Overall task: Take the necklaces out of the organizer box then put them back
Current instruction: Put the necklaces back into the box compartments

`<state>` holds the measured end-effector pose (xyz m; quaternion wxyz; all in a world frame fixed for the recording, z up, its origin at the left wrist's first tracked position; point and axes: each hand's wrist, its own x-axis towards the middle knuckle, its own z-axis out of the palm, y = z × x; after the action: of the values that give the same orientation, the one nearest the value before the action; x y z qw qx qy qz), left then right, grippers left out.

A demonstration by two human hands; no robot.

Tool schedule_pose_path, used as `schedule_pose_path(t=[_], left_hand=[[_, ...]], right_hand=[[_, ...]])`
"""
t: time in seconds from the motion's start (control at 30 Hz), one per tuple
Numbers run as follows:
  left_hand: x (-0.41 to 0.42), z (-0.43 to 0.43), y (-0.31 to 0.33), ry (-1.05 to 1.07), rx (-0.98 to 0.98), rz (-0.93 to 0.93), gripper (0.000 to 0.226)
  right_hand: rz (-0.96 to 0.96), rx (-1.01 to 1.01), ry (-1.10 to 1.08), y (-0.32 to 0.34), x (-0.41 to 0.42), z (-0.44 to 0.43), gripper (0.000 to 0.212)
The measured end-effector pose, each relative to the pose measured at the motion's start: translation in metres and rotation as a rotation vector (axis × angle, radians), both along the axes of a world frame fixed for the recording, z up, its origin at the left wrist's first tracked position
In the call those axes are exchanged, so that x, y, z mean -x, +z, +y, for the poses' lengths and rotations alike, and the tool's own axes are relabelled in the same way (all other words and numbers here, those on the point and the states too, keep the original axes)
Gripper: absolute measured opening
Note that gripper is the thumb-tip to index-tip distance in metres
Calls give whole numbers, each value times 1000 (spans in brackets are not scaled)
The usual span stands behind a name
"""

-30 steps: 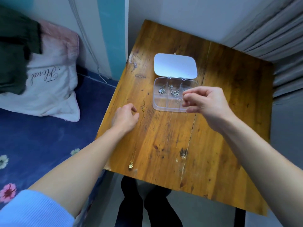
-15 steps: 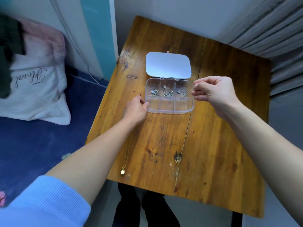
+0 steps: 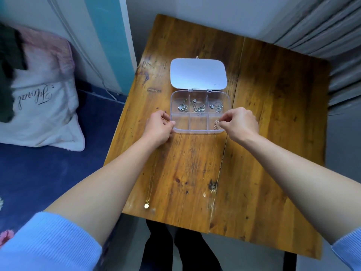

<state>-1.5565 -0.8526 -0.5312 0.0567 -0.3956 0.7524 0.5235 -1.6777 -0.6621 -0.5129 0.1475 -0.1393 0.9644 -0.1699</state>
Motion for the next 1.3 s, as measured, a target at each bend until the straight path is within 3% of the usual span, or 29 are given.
schedule_pose_path(t=[0.17, 0.33, 0.63, 1.07, 1.3], left_hand=[[0, -3, 2, -37, 21, -13, 12], [-11, -27, 4, -46, 80, -33, 16], [-41, -68, -6, -194, 266, -156, 18], [-15, -59, -13, -372, 339, -208, 35], [-1, -55, -8, -501, 277, -260, 16]], right_hand=[[13, -67, 20, -1, -5, 2, 11], [51, 40, -12, 9, -39, 2, 11], [-305, 111, 37, -17, -184, -21, 11], [-344, -3, 52, -42, -270, -44, 37], [-354, 33, 31, -42, -278, -42, 23]])
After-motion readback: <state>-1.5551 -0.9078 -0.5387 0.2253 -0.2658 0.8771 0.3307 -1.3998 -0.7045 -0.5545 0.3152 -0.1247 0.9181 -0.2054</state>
